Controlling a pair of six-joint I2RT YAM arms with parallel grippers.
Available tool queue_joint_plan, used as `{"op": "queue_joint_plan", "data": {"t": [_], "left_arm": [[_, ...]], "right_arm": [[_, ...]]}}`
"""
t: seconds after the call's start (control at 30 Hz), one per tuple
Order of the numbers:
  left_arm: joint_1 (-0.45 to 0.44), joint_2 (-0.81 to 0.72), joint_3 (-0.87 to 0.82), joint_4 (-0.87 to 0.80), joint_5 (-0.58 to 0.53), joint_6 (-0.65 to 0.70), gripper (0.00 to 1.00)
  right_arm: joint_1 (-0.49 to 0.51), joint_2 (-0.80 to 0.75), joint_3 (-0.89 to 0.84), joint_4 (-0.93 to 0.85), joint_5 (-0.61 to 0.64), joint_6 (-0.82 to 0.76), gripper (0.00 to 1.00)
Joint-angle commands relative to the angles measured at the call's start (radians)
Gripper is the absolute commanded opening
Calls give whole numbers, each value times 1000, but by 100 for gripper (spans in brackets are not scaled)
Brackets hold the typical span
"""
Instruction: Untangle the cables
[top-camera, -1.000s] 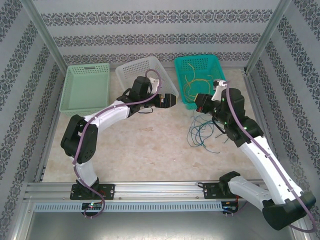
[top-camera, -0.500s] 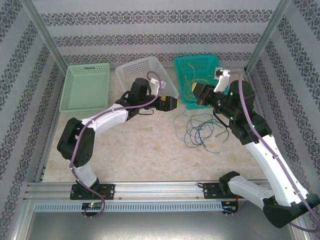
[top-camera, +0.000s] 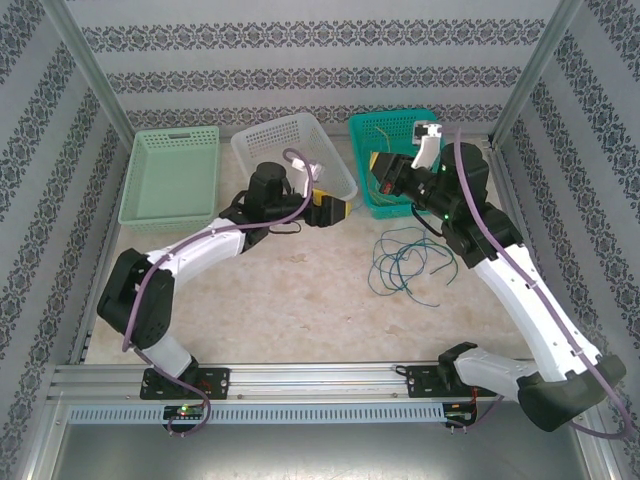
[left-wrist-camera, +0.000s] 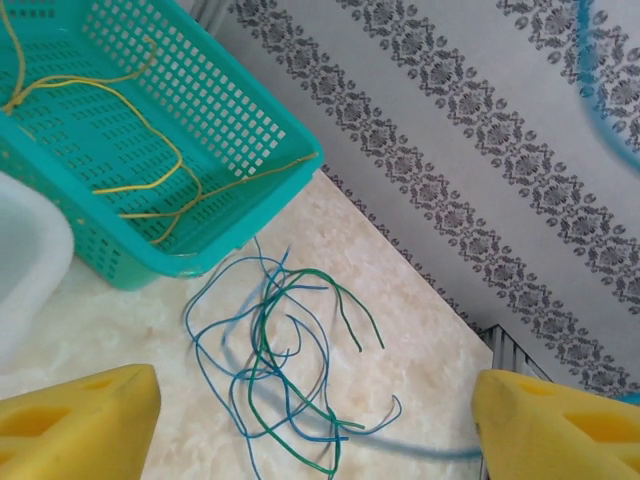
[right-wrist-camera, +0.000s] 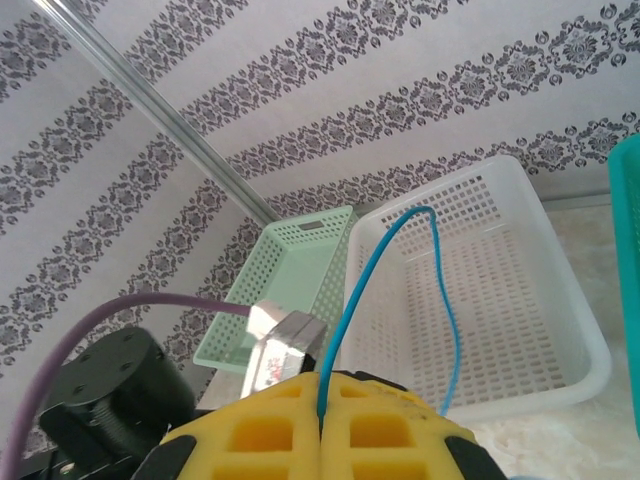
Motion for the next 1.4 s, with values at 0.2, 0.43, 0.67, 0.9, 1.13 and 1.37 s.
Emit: {"op": "queue_joint_plan", "data": {"t": [0.2, 0.43, 0.67, 0.9, 1.13, 1.37], "left_arm": [[42, -194, -48, -69, -223, 82, 100], [43, -276, -38, -103, -40, 233, 100], [38, -228, 2, -126, 123, 273, 100], [36, -168, 62, -162, 68, 271, 91], [36, -154, 70, -177, 92, 287, 39], [39, -204, 39, -230, 10, 321, 0]], "right_arm": [[18, 102, 66, 110, -51, 0, 0], [48, 196, 124, 124, -87, 16, 0], [82, 248, 178, 129, -110, 19, 0], [104, 277, 184, 156, -141, 47, 0], [109, 296, 192, 157, -149, 57, 0], [99, 309, 193, 124, -134, 42, 27]]}}
